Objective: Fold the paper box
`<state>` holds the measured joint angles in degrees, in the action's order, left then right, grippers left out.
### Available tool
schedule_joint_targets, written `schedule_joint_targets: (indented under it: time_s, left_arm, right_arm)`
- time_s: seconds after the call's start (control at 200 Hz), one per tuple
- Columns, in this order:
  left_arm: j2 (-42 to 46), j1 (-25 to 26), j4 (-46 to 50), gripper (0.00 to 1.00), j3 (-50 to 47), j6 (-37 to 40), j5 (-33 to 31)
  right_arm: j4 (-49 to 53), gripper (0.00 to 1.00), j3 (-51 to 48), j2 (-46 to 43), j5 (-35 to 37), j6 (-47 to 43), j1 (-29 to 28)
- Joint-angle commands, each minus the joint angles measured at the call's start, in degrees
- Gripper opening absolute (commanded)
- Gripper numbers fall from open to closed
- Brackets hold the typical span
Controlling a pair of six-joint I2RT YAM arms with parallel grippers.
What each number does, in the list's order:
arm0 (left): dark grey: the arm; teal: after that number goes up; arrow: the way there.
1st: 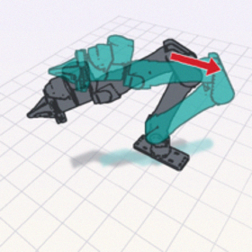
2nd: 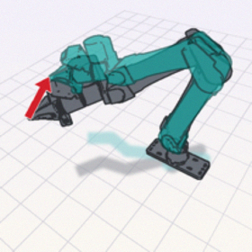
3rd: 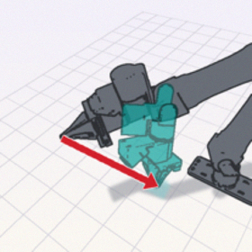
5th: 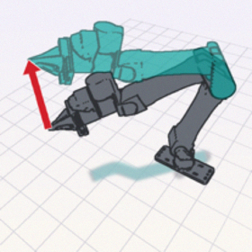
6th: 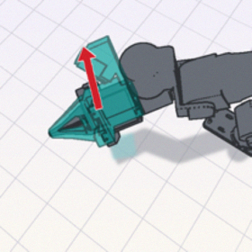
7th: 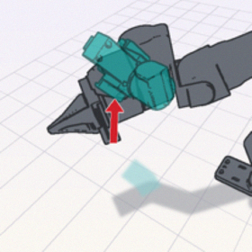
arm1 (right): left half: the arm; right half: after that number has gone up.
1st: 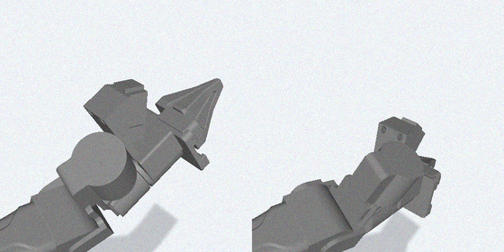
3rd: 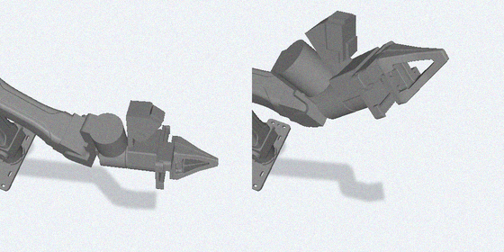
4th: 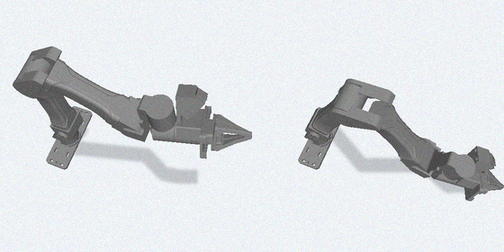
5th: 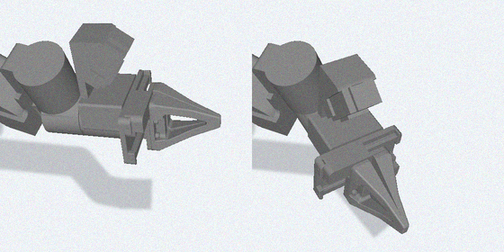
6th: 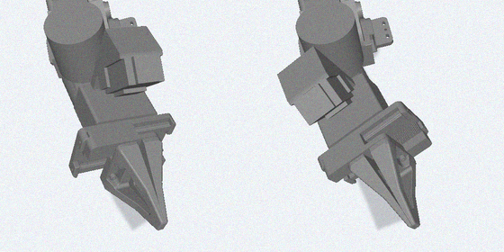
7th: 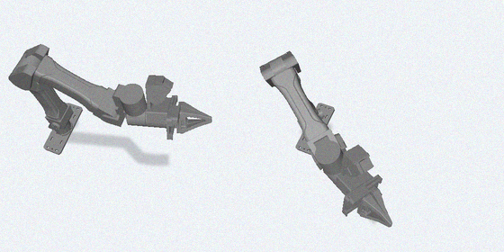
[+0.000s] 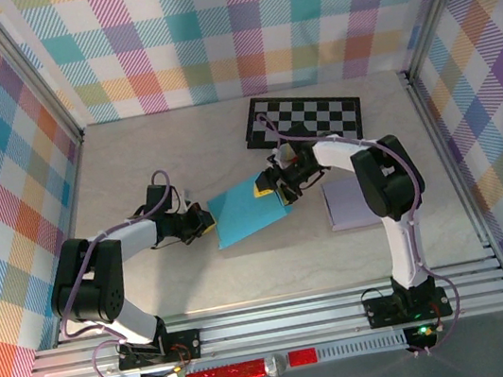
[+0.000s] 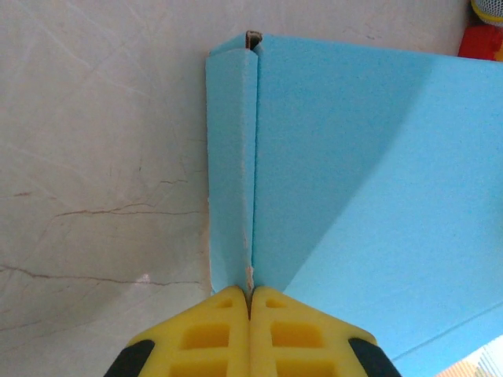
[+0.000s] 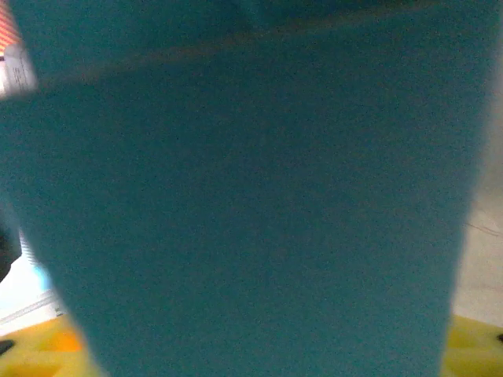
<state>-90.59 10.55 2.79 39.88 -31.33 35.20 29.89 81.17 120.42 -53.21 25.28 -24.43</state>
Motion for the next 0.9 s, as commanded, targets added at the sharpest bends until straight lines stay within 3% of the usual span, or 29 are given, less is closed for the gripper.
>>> schedule_joint_targets:
  time_s: [0.0,0.13,0.26,0.395,0.57,0.75,0.895]
  left_arm:
    - [-1.2,-0.9,1.3,0.00,-0.2,-0.6,-1.5]
    - [2.6,-0.7,3.6,0.04,1.6,0.1,-4.0]
    - [9.5,1.9,7.8,0.23,5.9,4.0,-11.5]
    - [16.6,5.9,8.1,0.32,8.1,9.1,-18.9]
    - [22.1,14.7,8.0,0.43,10.8,24.5,-19.7]
    - [20.1,23.3,22.5,0.44,18.6,42.8,-17.3]
    - [17.2,30.2,32.0,0.48,22.6,54.5,-24.5]
  right_arm:
    - [-2.7,0.57,-0.3,-0.8,-2.6,2.9,-0.9]
    - [-2.7,0.47,0.1,-0.9,-2.5,5.7,-0.8]
    - [-1.8,0.41,0.6,-1.6,-3.1,8.2,-0.7]
    - [0.0,0.37,1.7,-1.9,-4.0,10.9,-0.1]
    - [1.7,0.35,2.8,-2.0,-5.7,18.0,1.5]
    - [6.0,0.32,3.4,-2.6,-7.2,27.6,3.2]
    - [6.4,0.30,1.4,-3.6,-8.6,35.2,3.6]
